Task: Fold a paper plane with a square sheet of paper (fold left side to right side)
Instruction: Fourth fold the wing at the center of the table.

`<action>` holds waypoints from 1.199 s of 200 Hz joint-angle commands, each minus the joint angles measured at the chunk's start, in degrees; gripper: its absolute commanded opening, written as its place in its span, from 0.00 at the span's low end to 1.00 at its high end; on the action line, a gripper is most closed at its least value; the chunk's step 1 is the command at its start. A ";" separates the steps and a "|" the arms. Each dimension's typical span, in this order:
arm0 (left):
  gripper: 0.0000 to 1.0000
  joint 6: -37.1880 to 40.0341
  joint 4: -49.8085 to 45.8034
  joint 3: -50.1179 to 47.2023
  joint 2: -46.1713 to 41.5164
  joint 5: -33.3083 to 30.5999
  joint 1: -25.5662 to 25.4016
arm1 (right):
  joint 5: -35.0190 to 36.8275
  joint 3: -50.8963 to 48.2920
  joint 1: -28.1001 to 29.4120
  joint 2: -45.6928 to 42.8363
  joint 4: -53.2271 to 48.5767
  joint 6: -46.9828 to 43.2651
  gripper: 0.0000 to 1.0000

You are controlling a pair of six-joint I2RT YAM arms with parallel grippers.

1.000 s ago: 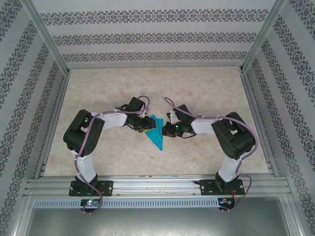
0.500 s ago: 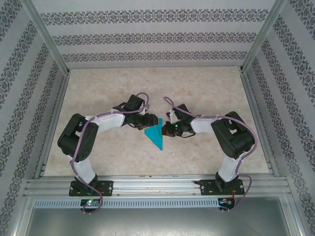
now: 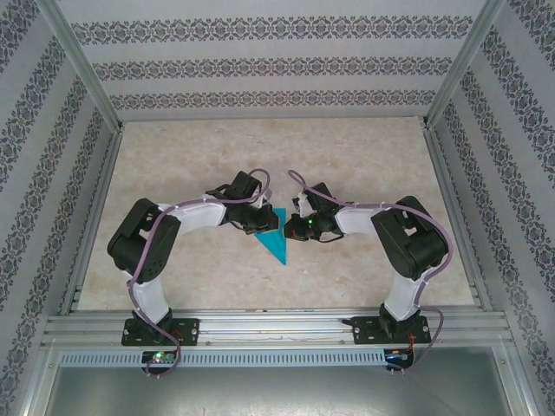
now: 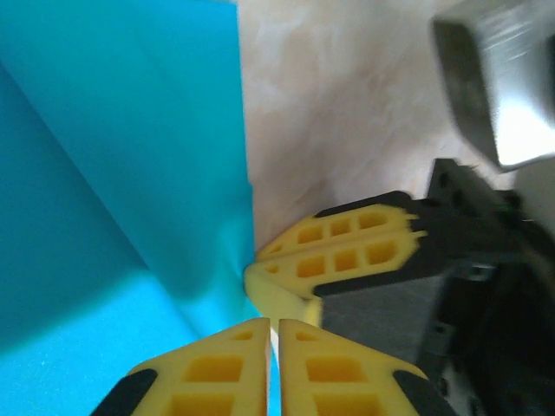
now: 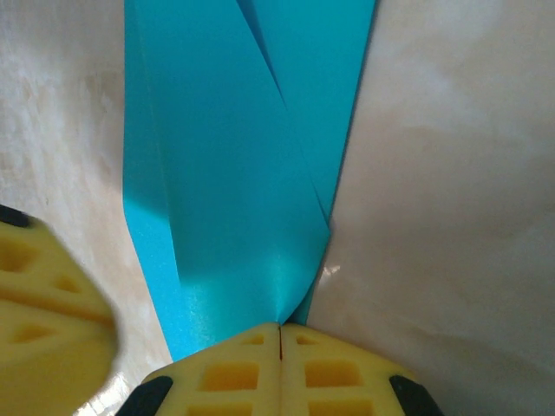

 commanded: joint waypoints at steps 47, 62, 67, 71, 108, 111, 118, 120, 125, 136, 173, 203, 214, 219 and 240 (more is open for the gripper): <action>0.09 0.00 1.27 2.00 4.15 0.22 -0.53 | 7.06 -0.65 0.98 3.81 -6.65 -1.12 0.00; 0.09 0.38 0.53 2.00 4.68 -0.77 -0.58 | 7.34 -0.57 0.98 3.94 -7.19 -1.37 0.00; 0.09 0.40 0.44 1.98 4.78 -0.95 -0.53 | 7.50 -0.57 0.98 3.88 -7.40 -1.43 0.00; 0.09 0.39 0.34 1.99 4.92 -1.08 -0.55 | 7.57 -0.48 0.98 3.90 -7.57 -1.58 0.00; 0.09 0.95 -1.20 2.01 5.56 -3.12 -0.53 | 8.40 -0.15 1.07 4.00 -8.90 -2.16 0.00; 0.09 1.05 -1.43 1.97 5.56 -3.27 -0.53 | 8.41 -0.13 1.07 4.07 -9.02 -2.18 0.00; 0.09 1.22 -1.80 1.97 5.56 -3.78 -0.54 | 8.49 -0.13 1.07 4.09 -9.18 -2.27 0.00; 0.09 1.29 -1.89 1.95 5.56 -3.87 -0.53 | 8.49 -0.06 1.07 4.13 -9.16 -2.27 0.00; 0.09 1.36 -2.18 1.93 5.56 -4.16 -0.61 | 8.58 -0.04 1.07 4.19 -9.35 -2.35 0.00; 0.09 1.62 -2.80 1.92 5.54 -4.81 -0.53 | 8.67 0.05 1.07 4.28 -9.49 -2.35 0.00; 0.09 1.41 -2.40 0.73 5.56 -5.14 -0.53 | 8.54 0.18 1.07 4.09 -9.44 -2.37 0.00; 0.09 1.06 -1.67 -0.42 5.83 -5.18 -0.53 | 7.25 1.07 1.01 2.87 -9.21 -2.05 0.00; 0.09 0.98 -1.48 -0.70 5.84 -5.18 -0.54 | 6.52 1.49 0.94 2.09 -8.92 -1.82 0.00; 0.09 0.88 -1.31 -0.93 5.90 -5.18 -0.53 | 6.25 1.69 0.87 1.68 -8.85 -1.78 0.00; 0.09 0.75 -1.10 -1.39 5.91 -5.22 -0.54 | 4.96 2.80 0.47 -0.38 -8.86 -1.57 0.02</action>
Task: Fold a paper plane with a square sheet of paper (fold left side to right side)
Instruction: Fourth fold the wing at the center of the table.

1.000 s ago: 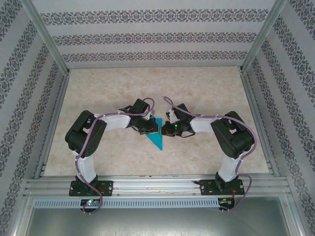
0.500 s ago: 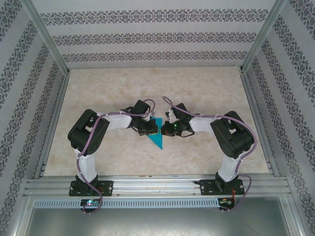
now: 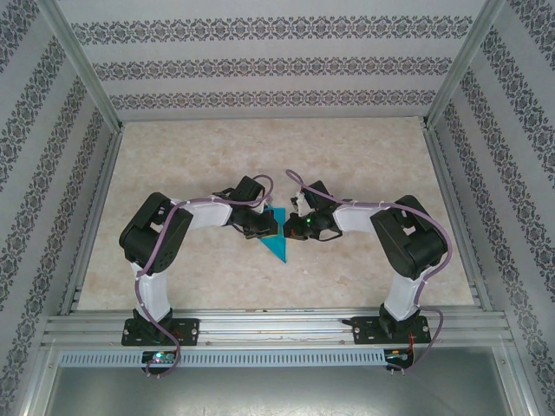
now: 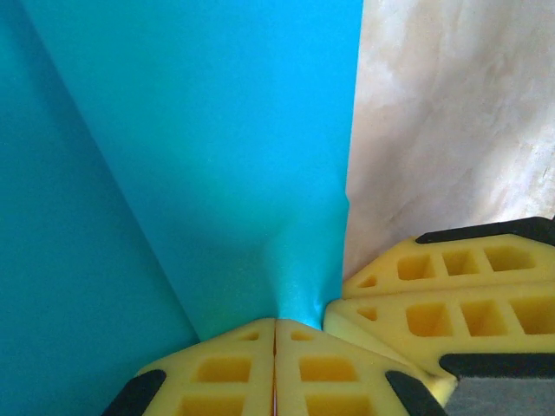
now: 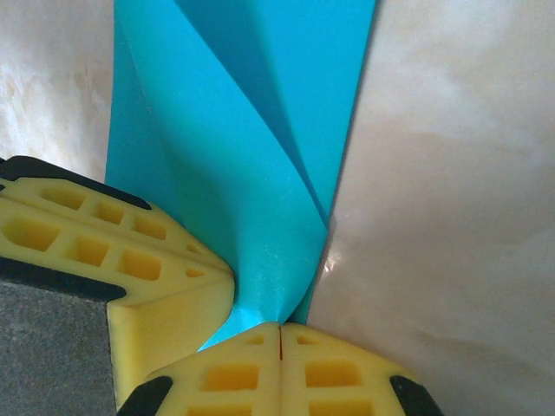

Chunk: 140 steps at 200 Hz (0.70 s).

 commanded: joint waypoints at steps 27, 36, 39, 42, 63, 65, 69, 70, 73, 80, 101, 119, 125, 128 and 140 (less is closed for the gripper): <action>0.09 0.33 -1.07 -2.23 1.01 -3.52 -0.46 | 2.64 1.46 -0.94 -3.78 -5.22 -0.39 0.11; 0.09 0.25 -0.95 -2.31 1.01 -3.54 -0.47 | 2.72 1.62 -1.23 -4.84 -5.53 -0.42 0.16; 0.09 0.27 -0.94 -2.28 1.01 -3.46 -0.46 | 2.72 1.62 -1.30 -5.25 -5.70 -0.54 0.18; 0.09 0.25 -0.86 -2.25 1.01 -3.51 -0.46 | 2.78 1.62 -1.40 -5.53 -5.82 -0.63 0.20; 0.08 0.27 -0.80 -2.41 1.16 -3.43 -0.46 | 3.32 1.26 -1.87 -8.18 -7.00 -1.08 0.28; 0.08 0.25 -0.84 -2.41 1.11 -3.44 -0.46 | 3.33 1.17 -1.91 -8.44 -7.01 -1.08 0.28; 0.08 0.20 -0.80 -2.41 1.11 -3.50 -0.47 | 3.34 0.98 -1.96 -8.92 -7.25 -1.08 0.29; 0.09 0.22 -0.78 -2.37 1.10 -3.50 -0.47 | 3.34 0.91 -2.00 -9.04 -7.31 -1.09 0.29; 0.09 0.17 -0.77 -2.41 1.12 -3.50 -0.54 | 3.34 0.79 -2.04 -9.36 -7.40 -1.09 0.29; 0.09 0.17 -0.77 -2.42 1.10 -3.50 -0.48 | 3.12 0.32 -2.10 -10.34 -7.75 -1.09 0.29; 0.08 0.19 -0.83 -2.49 1.10 -3.51 -0.51 | 0.70 -1.84 -2.00 -13.19 -6.88 -0.03 0.19; 0.09 0.18 -0.68 -2.58 1.01 -3.59 -0.46 | -3.70 -4.69 -1.49 -15.10 -3.94 2.46 0.08; 0.08 0.17 -0.71 -2.54 1.01 -3.59 -0.46 | -5.06 -5.54 -1.12 -15.51 -2.92 3.41 0.05; 0.08 0.16 -0.77 -2.54 1.01 -3.59 -0.46 | -5.70 -5.95 -0.94 -15.62 -2.48 3.85 0.03; 0.08 0.16 -0.59 -2.56 0.99 -3.59 -0.46 | -7.59 -7.37 0.23 -15.76 -0.93 5.30 0.00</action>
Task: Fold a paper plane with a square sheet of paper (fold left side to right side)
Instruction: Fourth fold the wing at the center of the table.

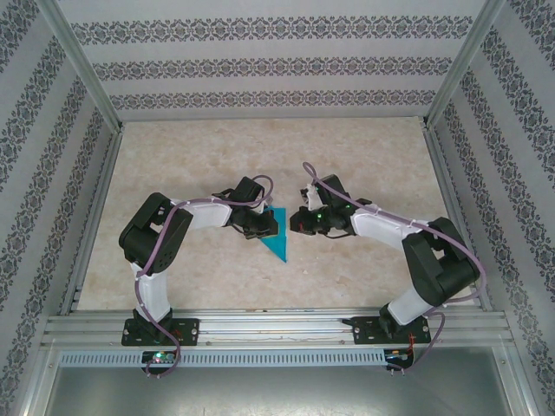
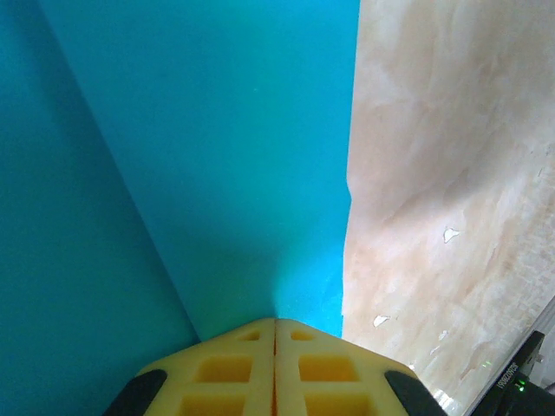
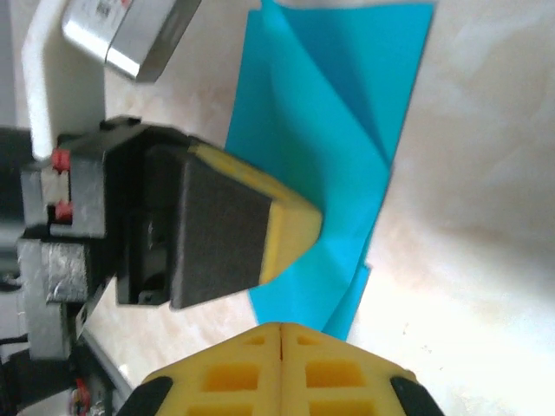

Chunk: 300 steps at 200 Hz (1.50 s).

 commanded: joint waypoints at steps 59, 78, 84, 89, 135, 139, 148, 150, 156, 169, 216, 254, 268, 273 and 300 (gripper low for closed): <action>0.09 0.19 -1.99 -1.78 0.95 -3.82 -0.46 | -6.35 -5.94 5.73 2.29 8.80 7.55 0.00; 0.09 0.18 -2.01 -1.70 1.06 -3.78 -0.46 | -5.82 -5.67 6.08 3.42 9.07 7.58 0.00; 0.09 0.26 -2.15 -1.62 1.06 -3.83 -0.46 | -5.74 -5.57 6.21 3.77 9.11 7.54 0.00; 0.09 0.29 -2.16 -1.61 1.04 -3.81 -0.48 | -5.68 -5.44 6.24 4.09 9.11 7.49 0.00; 0.08 0.26 -2.25 -1.71 1.04 -3.93 -0.51 | -5.64 -4.76 7.03 6.04 8.76 7.32 0.00; 0.08 0.34 -2.25 -1.71 1.03 -3.95 -0.53 | -5.56 -4.77 7.17 6.13 8.76 7.30 0.00; 0.08 0.27 -2.26 -1.57 1.10 -3.96 -0.47 | -5.38 -4.94 7.33 6.22 8.68 7.23 0.00; 0.09 0.26 -2.25 -1.59 1.05 -3.96 -0.51 | -5.37 -4.95 7.30 6.22 8.63 7.23 0.00; 0.08 0.26 -2.25 -1.57 1.08 -3.89 -0.46 | -5.29 -4.95 7.39 6.32 8.50 7.15 0.00; 0.08 0.29 -2.25 -1.59 1.08 -3.88 -0.46 | -4.96 -5.11 7.58 6.40 8.03 6.96 0.00; 0.08 0.36 -2.34 -1.48 1.13 -3.96 -0.50 | -4.14 -5.12 7.75 6.65 6.57 6.31 0.00; 0.08 0.36 -2.39 -1.53 1.21 -3.92 -0.49 | -4.06 -5.21 8.21 7.49 5.78 6.17 0.00; 0.08 0.42 -2.47 -1.42 1.16 -3.89 -0.46 | -3.97 -5.47 8.33 7.62 5.60 6.17 0.00; 0.08 0.44 -2.51 -1.45 1.17 -3.93 -0.46 | -3.89 -5.56 8.34 7.63 5.52 6.17 0.00; 0.08 0.44 -2.52 -1.33 1.25 -3.90 -0.49 | -3.44 -5.99 8.53 7.37 4.92 6.00 0.00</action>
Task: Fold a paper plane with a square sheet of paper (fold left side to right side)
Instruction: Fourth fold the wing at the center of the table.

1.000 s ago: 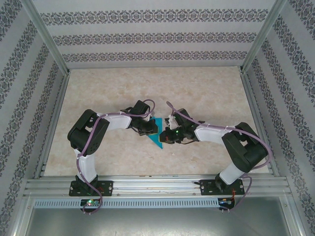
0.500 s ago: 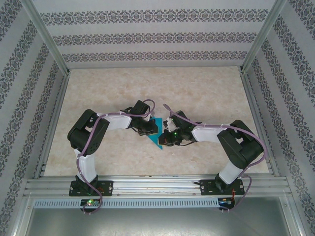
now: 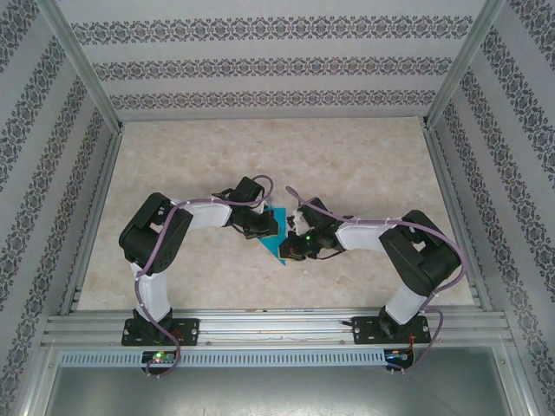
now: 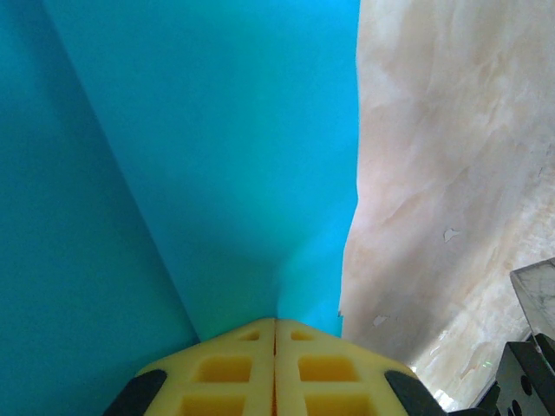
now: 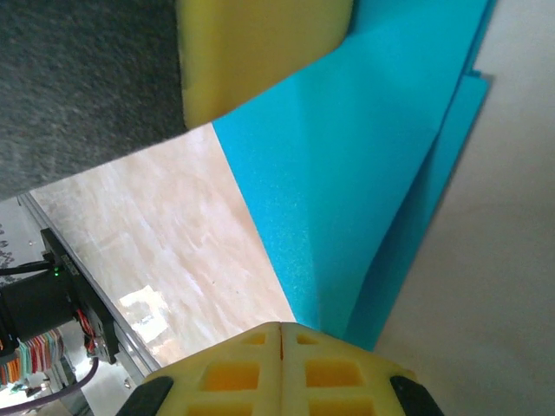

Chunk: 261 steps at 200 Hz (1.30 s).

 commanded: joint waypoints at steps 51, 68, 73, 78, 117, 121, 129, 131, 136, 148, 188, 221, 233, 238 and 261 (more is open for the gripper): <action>0.08 0.45 -2.60 -1.26 1.31 -4.04 -0.46 | 1.49 -0.89 0.80 0.36 -2.52 -0.95 0.00; 0.08 0.46 -2.69 -1.21 1.31 -4.00 -0.48 | 1.45 -1.02 0.91 0.37 -2.66 -0.95 0.00; 0.08 0.47 -2.69 -1.29 1.32 -3.99 -0.47 | 1.44 -1.02 1.00 0.45 -2.64 -0.95 0.00; 0.08 0.49 -2.69 -1.22 1.30 -4.00 -0.50 | 1.44 -1.11 0.97 0.42 -2.71 -0.95 0.00; 0.08 0.44 -2.70 -1.22 1.30 -3.96 -0.46 | 1.35 -1.28 1.16 0.78 -2.91 -0.95 0.00; 0.08 0.46 -2.72 -1.26 1.31 -4.04 -0.51 | 1.43 -1.29 1.15 0.81 -2.88 -0.95 0.00; 0.08 0.44 -2.70 -1.26 1.34 -4.00 -0.46 | 1.57 -1.37 1.15 0.81 -2.87 -0.95 0.00; 0.08 0.48 -2.74 -1.25 1.33 -4.03 -0.46 | 1.60 -1.37 1.15 0.81 -2.89 -0.89 0.00; 0.08 0.47 -2.70 -1.23 1.30 -4.00 -0.48 | 1.74 -1.44 1.15 0.80 -2.98 -0.88 0.00; 0.08 0.52 -2.71 -1.25 1.31 -4.02 -0.46 | 2.01 -1.46 1.15 0.81 -2.99 -0.88 0.00; 0.08 0.44 -2.70 -1.36 1.38 -4.13 -0.46 | 2.32 -1.46 1.37 0.98 -3.36 -1.04 0.00; 0.08 0.45 -2.71 -1.25 1.36 -4.13 -0.46 | 2.40 -1.64 1.45 1.16 -3.58 -1.12 0.00; 0.08 0.44 -2.79 -1.25 1.30 -4.10 -0.47 | 2.55 -1.72 1.47 1.15 -3.64 -1.13 0.00; 0.08 0.44 -2.72 -1.27 1.35 -4.13 -0.46 | 2.58 -1.73 1.48 1.18 -3.70 -1.13 0.00; 0.08 0.44 -2.73 -1.24 1.35 -4.09 -0.46 | 2.75 -1.86 1.60 1.42 -4.08 -1.23 0.00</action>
